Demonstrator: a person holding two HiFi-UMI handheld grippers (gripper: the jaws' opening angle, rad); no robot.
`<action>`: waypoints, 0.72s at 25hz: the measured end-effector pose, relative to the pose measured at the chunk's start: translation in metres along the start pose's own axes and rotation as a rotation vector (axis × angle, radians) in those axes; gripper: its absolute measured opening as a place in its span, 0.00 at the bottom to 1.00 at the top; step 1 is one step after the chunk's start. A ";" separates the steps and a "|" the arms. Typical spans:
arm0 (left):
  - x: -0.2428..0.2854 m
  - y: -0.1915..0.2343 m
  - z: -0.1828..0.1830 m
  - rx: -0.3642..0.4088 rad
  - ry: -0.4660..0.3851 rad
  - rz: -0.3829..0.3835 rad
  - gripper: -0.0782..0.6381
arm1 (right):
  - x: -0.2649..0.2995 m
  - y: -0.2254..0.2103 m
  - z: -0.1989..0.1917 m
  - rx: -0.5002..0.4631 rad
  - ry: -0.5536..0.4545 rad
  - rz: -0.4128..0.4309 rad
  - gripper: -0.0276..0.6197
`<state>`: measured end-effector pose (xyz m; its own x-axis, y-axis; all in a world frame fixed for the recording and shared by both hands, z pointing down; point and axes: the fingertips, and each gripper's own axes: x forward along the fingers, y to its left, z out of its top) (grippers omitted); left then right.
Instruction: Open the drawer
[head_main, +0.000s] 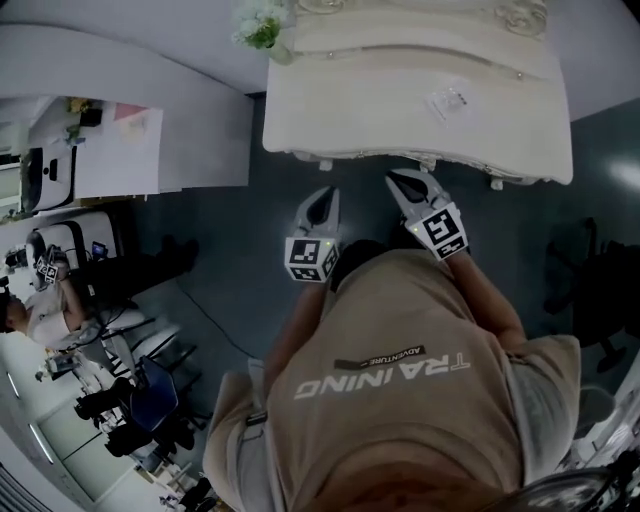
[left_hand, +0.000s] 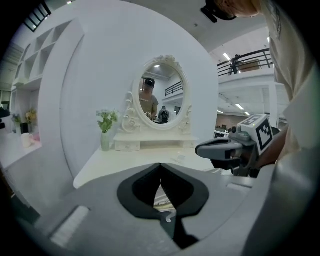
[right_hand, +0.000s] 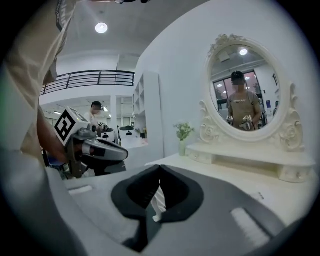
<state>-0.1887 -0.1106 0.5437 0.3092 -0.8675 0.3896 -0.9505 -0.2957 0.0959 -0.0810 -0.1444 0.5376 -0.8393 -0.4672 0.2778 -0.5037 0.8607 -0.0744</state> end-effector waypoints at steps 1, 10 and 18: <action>0.012 0.003 0.003 -0.005 -0.001 0.002 0.12 | 0.002 -0.010 -0.002 0.007 -0.002 -0.008 0.05; 0.073 0.013 -0.013 -0.082 0.093 -0.045 0.12 | 0.019 -0.052 -0.018 0.077 0.037 -0.051 0.05; 0.089 0.049 -0.025 -0.093 0.166 -0.142 0.12 | 0.056 -0.068 0.008 0.063 0.081 -0.118 0.05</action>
<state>-0.2082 -0.1928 0.6057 0.4374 -0.7401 0.5108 -0.8992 -0.3652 0.2409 -0.0955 -0.2308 0.5502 -0.7556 -0.5445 0.3642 -0.6119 0.7852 -0.0955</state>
